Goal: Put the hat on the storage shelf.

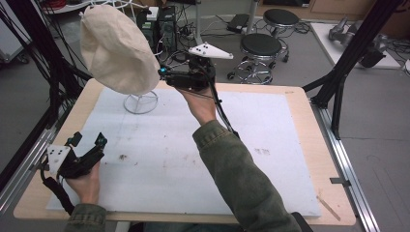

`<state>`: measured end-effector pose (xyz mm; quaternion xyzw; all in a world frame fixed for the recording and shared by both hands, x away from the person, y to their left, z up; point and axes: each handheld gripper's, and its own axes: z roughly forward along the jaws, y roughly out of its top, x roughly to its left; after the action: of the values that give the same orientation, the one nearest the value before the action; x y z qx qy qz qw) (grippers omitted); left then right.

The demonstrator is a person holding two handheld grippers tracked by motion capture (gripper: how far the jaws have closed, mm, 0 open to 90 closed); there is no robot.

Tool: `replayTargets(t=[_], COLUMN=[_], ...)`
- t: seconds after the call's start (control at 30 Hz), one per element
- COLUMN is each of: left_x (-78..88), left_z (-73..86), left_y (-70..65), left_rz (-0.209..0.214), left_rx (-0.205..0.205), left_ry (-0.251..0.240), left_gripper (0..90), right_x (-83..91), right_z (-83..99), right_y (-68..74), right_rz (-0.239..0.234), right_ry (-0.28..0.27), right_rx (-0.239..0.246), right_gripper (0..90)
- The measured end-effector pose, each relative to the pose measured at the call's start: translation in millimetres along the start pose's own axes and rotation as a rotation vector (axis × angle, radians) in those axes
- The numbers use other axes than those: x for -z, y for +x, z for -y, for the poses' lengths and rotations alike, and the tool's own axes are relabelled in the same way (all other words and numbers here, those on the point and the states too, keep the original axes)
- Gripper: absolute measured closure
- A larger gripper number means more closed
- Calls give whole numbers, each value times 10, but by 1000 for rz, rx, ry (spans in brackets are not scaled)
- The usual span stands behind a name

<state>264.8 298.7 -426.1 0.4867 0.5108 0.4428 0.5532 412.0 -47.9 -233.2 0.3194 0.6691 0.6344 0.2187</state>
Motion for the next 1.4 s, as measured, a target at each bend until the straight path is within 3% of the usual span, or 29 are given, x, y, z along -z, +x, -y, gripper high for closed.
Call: replayTargets(t=[0.4,0.67,0.8,0.97,1.3,1.4], left_x=[34,30,46,81,197,220], left_z=[-8,-1,2,5,3,4], left_y=[2,-20,-33,-32,22,28], left_rz=[16,37,48,61,63,63], left_rx=[14,14,8,12,25,25], left_ry=[-4,2,8,10,10,11], left_gripper=[220,220,220,220,219,219], right_x=[185,311,473,599,898,989], right_z=[-3,94,191,267,570,722], right_y=[18,-56,-119,-165,-210,-287], right_rz=[23,59,107,126,164,184], right_ry=[3,17,6,2,11,14], right_rx=[-3,-4,-5,-26,-37,-51], right_gripper=[111,111,111,111,111,111])
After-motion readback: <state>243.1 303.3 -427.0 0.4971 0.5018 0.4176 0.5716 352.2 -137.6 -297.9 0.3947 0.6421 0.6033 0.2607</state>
